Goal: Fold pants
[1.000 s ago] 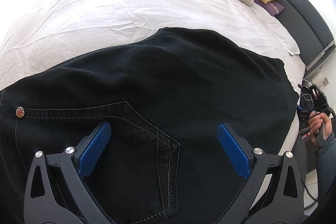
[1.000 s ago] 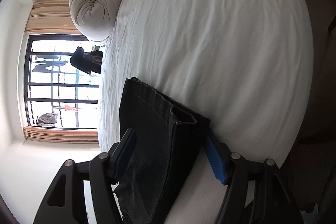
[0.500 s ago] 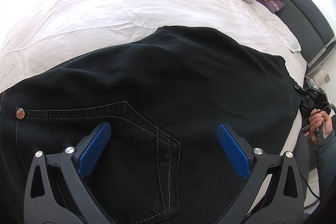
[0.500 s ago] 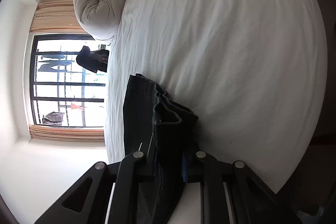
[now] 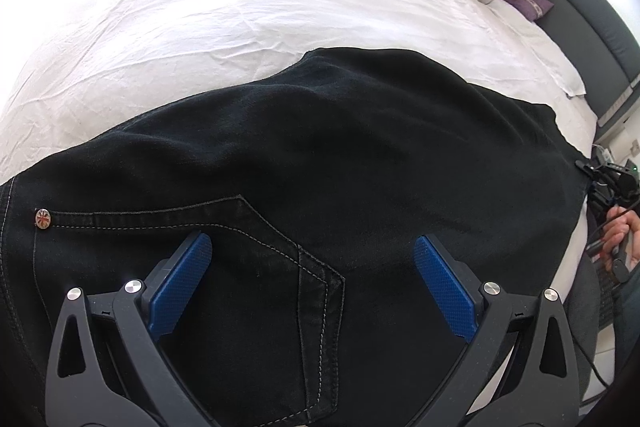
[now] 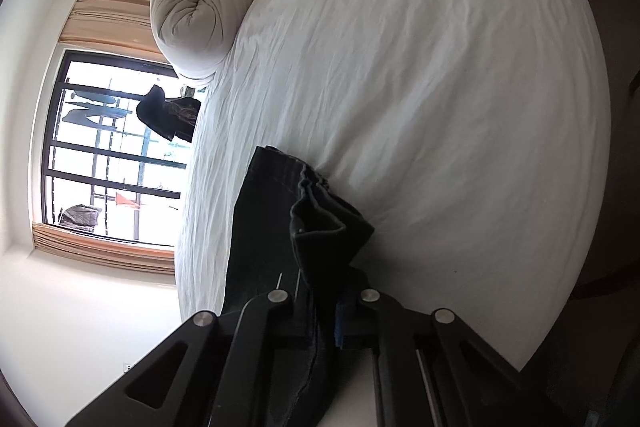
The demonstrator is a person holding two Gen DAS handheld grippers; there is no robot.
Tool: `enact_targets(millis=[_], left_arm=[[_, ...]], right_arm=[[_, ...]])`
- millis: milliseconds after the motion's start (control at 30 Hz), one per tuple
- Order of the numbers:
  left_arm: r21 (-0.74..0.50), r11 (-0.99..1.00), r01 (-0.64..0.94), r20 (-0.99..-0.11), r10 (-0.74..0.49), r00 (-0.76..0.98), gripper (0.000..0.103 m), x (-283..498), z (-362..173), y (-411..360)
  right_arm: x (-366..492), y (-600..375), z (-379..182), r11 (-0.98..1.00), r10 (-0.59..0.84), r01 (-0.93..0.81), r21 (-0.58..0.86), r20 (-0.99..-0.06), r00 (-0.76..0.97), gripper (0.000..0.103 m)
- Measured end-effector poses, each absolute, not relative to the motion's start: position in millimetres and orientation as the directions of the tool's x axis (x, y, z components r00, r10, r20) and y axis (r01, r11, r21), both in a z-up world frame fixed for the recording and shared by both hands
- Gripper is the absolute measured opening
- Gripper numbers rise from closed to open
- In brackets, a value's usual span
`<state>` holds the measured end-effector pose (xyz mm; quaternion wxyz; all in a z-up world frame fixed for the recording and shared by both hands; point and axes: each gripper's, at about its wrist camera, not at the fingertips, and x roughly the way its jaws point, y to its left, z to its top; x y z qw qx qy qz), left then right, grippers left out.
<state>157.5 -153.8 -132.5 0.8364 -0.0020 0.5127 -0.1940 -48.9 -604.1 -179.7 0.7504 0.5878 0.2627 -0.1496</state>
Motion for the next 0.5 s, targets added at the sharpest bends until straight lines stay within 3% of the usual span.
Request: enact_targets(millis=[333,500], left_arm=[[-0.276,0.914,0.297,-0.839,-0.38,0.39,0.103,162.5,-131.9,-144.1],[-0.384,0.893,0.234,-0.816,-0.447,0.366,0.103,169.3,-127.2,-128.5]], right_arm=[[-29.1,-575.8,-130.9,0.457,0.023,0.548,0.7,-0.625,0.78,0.007],[17.4,-488.7,-70.3,0.758,0.01,0.427,0.493,-0.663,0.749,0.007]])
